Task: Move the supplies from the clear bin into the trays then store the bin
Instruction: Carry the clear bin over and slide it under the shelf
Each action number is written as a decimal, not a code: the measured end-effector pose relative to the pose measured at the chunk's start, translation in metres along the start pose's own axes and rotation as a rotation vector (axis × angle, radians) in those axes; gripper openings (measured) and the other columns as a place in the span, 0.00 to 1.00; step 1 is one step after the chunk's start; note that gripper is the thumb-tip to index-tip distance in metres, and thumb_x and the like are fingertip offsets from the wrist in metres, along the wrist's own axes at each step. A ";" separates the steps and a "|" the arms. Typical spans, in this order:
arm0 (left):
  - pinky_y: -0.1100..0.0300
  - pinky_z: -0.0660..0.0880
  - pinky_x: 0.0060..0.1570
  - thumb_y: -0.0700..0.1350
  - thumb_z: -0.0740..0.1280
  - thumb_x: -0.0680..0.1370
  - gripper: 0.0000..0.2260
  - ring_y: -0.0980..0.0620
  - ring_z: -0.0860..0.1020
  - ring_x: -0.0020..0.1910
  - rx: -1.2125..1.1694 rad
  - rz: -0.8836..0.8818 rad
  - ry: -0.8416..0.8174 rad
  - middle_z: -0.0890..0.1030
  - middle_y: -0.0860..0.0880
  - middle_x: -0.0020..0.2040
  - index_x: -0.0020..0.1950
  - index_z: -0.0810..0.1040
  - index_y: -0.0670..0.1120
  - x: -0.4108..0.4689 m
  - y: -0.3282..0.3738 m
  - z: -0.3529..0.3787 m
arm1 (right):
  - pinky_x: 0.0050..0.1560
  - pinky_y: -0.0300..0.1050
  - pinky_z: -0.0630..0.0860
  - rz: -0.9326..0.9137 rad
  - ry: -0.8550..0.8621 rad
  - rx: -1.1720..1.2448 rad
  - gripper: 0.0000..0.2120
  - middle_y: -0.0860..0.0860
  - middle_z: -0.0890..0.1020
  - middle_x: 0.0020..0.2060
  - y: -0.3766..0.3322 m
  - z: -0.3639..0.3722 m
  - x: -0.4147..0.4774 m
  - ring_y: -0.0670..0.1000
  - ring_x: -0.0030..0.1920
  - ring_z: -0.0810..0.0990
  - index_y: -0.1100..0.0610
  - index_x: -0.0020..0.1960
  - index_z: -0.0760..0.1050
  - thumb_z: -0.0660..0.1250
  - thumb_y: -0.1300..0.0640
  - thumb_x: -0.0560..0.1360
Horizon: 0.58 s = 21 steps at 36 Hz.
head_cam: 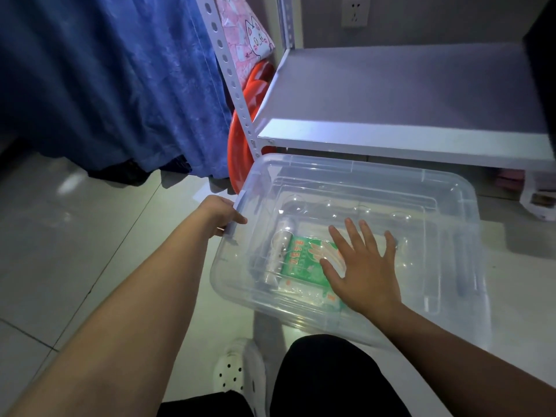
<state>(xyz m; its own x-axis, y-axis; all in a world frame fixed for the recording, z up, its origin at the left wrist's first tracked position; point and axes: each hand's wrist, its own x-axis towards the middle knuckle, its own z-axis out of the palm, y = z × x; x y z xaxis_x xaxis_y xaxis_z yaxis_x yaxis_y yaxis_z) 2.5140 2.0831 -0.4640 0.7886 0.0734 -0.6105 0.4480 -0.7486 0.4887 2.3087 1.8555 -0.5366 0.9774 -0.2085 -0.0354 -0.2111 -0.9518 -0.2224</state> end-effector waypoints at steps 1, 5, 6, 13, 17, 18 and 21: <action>0.50 0.80 0.41 0.35 0.76 0.70 0.14 0.40 0.80 0.43 0.041 0.020 0.033 0.80 0.40 0.47 0.55 0.80 0.40 -0.002 0.003 0.005 | 0.74 0.69 0.45 0.001 0.003 0.005 0.33 0.51 0.61 0.78 0.000 0.000 0.000 0.57 0.78 0.56 0.43 0.76 0.60 0.44 0.31 0.76; 0.48 0.74 0.52 0.38 0.65 0.75 0.17 0.37 0.76 0.58 0.339 0.417 0.475 0.79 0.40 0.60 0.65 0.75 0.42 -0.031 0.026 0.039 | 0.74 0.68 0.43 -0.003 -0.014 0.005 0.33 0.50 0.59 0.79 0.000 -0.001 0.000 0.55 0.79 0.54 0.41 0.77 0.59 0.43 0.30 0.76; 0.46 0.73 0.58 0.39 0.65 0.76 0.20 0.39 0.74 0.63 0.325 0.556 0.505 0.77 0.41 0.64 0.68 0.74 0.43 -0.040 0.033 0.053 | 0.75 0.67 0.42 -0.002 -0.012 0.009 0.33 0.50 0.59 0.79 0.000 -0.001 0.000 0.55 0.79 0.54 0.41 0.77 0.59 0.43 0.30 0.76; 0.41 0.43 0.77 0.57 0.52 0.83 0.25 0.44 0.45 0.81 0.560 0.718 0.293 0.49 0.48 0.82 0.80 0.51 0.60 -0.079 0.022 0.162 | 0.76 0.62 0.41 0.136 0.035 0.148 0.29 0.47 0.63 0.77 0.006 -0.010 -0.008 0.52 0.79 0.55 0.43 0.74 0.65 0.48 0.35 0.77; 0.39 0.41 0.76 0.62 0.45 0.82 0.26 0.45 0.44 0.81 0.647 0.685 0.381 0.49 0.50 0.82 0.80 0.50 0.60 -0.077 -0.004 0.190 | 0.76 0.61 0.45 0.215 0.091 0.209 0.26 0.48 0.65 0.76 0.032 -0.019 -0.040 0.53 0.79 0.56 0.44 0.72 0.69 0.54 0.39 0.76; 0.38 0.42 0.76 0.63 0.45 0.82 0.26 0.45 0.45 0.81 0.642 0.692 0.392 0.50 0.50 0.82 0.80 0.51 0.60 -0.075 -0.004 0.191 | 0.75 0.61 0.47 0.246 0.113 0.229 0.25 0.48 0.66 0.76 0.045 -0.023 -0.048 0.53 0.78 0.56 0.44 0.71 0.70 0.58 0.40 0.76; 0.37 0.44 0.75 0.65 0.43 0.81 0.28 0.44 0.46 0.81 0.661 0.710 0.401 0.51 0.49 0.82 0.80 0.51 0.60 -0.072 -0.004 0.191 | 0.73 0.60 0.56 0.405 0.227 0.290 0.26 0.50 0.70 0.73 0.091 -0.044 -0.066 0.55 0.76 0.61 0.47 0.71 0.71 0.69 0.45 0.74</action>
<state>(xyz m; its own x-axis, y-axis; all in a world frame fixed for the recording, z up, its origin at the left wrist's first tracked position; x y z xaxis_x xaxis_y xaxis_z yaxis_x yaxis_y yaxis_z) 2.3749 1.9549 -0.5413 0.9159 -0.4013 -0.0066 -0.3963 -0.9070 0.1425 2.2246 1.7727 -0.5120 0.7845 -0.6194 0.0294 -0.5268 -0.6906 -0.4955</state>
